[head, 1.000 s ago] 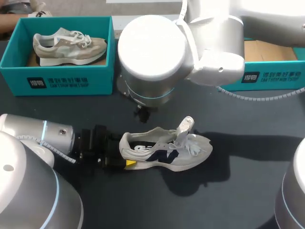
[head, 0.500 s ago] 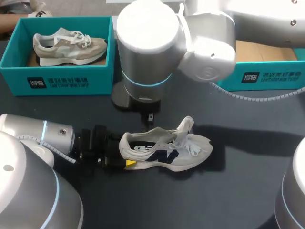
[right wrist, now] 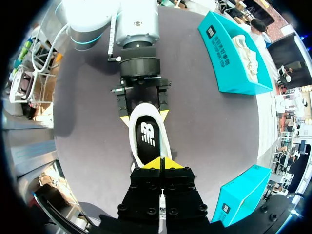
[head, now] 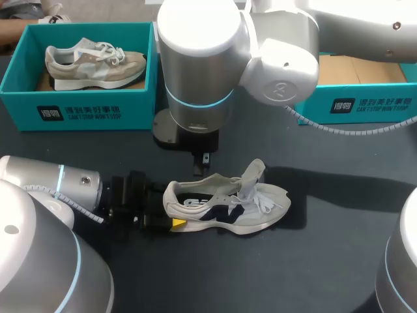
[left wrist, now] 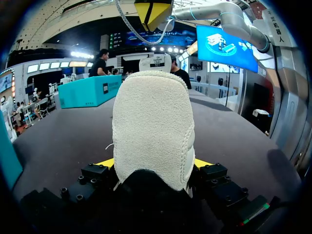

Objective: Take the shoe out of the shoebox, open the shoe tongue, remove and reinsert the insole, then place the shoe into the shoebox

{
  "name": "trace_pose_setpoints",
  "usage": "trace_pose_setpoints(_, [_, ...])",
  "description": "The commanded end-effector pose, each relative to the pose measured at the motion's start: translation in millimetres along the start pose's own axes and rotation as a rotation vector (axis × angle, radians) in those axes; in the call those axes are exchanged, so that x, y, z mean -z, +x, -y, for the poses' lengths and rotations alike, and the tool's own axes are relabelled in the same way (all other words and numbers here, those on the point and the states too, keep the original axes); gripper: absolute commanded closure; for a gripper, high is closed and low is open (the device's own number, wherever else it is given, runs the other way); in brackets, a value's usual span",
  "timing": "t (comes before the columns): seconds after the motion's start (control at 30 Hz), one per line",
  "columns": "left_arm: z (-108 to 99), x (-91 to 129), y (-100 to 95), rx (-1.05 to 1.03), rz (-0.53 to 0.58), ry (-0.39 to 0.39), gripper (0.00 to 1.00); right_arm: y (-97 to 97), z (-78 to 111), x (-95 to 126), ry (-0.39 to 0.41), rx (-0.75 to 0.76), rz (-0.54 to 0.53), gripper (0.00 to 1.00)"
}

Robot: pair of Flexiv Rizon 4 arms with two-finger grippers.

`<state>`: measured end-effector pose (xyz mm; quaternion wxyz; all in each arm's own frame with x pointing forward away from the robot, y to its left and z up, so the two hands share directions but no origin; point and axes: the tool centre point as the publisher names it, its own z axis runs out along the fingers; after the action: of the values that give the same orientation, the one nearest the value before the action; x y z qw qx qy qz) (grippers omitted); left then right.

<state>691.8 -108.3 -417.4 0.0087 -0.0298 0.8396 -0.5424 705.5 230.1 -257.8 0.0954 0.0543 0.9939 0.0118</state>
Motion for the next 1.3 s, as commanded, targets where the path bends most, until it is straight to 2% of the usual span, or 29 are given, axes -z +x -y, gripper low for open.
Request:
trace_pose_setpoints(0.03, [-5.7,-5.9,1.0,0.0,0.0,-0.001,1.0,10.8,0.5,-42.1,0.058,0.002,-0.026,1.0])
trace_pose_setpoints(0.13, [-5.7,-5.9,1.0,0.0,0.0,-0.001,1.0,16.9,5.2,-58.5,0.034,-0.04,-0.02,1.0])
trace_pose_setpoints(0.2, [-5.7,-5.9,1.0,0.0,0.0,-0.001,1.0,19.2,5.3,-66.9,0.063,-0.042,-0.026,1.0])
trace_pose_setpoints(0.23, [-5.7,-5.9,1.0,0.0,0.0,-0.001,1.0,20.2,6.1,-71.1,0.043,-0.054,-0.026,1.0])
trace_pose_setpoints(0.37, [-5.7,-5.9,1.0,0.0,0.0,-0.001,1.0,22.0,6.8,-82.6,0.053,-0.056,-0.037,1.0])
trace_pose_setpoints(0.7, [-5.7,-5.9,1.0,0.0,0.0,-0.001,1.0,11.8,5.9,-91.2,0.092,-0.033,-0.037,1.0])
trace_pose_setpoints(0.97, [-5.7,-5.9,1.0,0.0,0.0,-0.001,1.0,23.7,17.6,-96.9,0.115,-0.046,-0.06,1.0])
trace_pose_setpoints(1.23, [-5.7,-5.9,1.0,0.0,0.0,-0.001,1.0,19.6,17.5,-103.9,0.128,-0.046,-0.034,1.0])
trace_pose_setpoints(1.27, [-5.7,-5.9,1.0,0.0,0.0,-0.001,1.0,19.0,17.1,-104.6,0.137,-0.044,-0.03,0.82])
trace_pose_setpoints(1.3, [-5.7,-5.9,1.0,0.0,0.0,-0.001,1.0,18.4,16.9,-104.9,0.138,-0.045,-0.027,0.69])
